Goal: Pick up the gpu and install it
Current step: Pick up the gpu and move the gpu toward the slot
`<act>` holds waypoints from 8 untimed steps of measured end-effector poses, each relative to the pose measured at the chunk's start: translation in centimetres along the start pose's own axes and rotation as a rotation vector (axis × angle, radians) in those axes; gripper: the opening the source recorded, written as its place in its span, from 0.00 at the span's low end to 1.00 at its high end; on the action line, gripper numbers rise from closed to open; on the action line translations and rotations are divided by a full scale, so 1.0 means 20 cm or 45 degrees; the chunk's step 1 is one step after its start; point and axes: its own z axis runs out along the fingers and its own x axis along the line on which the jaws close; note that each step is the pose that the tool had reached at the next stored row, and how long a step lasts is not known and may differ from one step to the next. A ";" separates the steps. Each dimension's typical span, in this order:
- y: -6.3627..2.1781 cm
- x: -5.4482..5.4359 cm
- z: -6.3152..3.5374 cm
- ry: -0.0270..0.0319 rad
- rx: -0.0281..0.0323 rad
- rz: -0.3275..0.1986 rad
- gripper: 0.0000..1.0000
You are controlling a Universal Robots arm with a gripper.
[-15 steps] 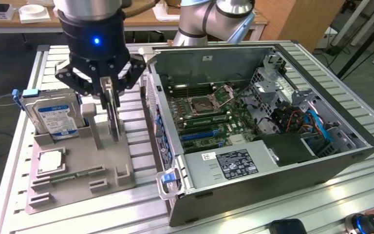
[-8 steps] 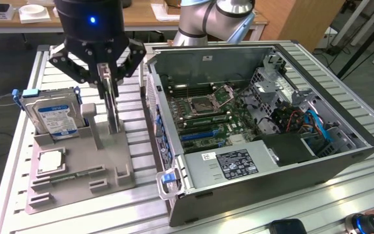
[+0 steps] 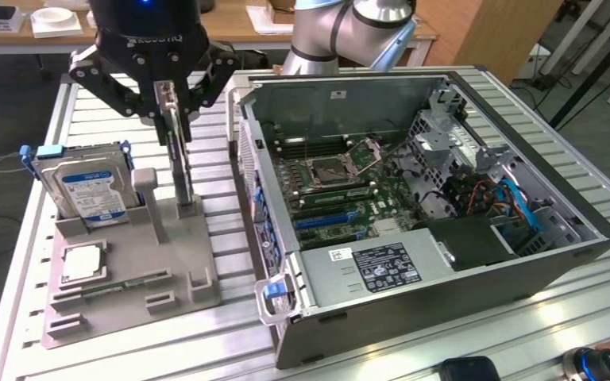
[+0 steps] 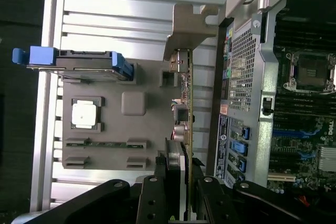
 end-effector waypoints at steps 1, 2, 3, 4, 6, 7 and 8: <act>0.000 0.00 0.000 0.0000 0.0000 0.000 0.28; 0.000 0.00 0.000 0.0000 0.0000 0.000 0.28; 0.000 0.00 -0.001 0.0001 0.0001 0.000 0.28; 0.000 0.00 -0.001 0.0003 0.0002 0.000 0.28; -0.001 -0.01 0.000 0.0002 0.0001 0.000 0.28; -0.001 -0.02 0.000 0.0001 0.0001 0.000 0.28; -0.002 -0.03 0.000 0.0002 0.0001 0.000 0.28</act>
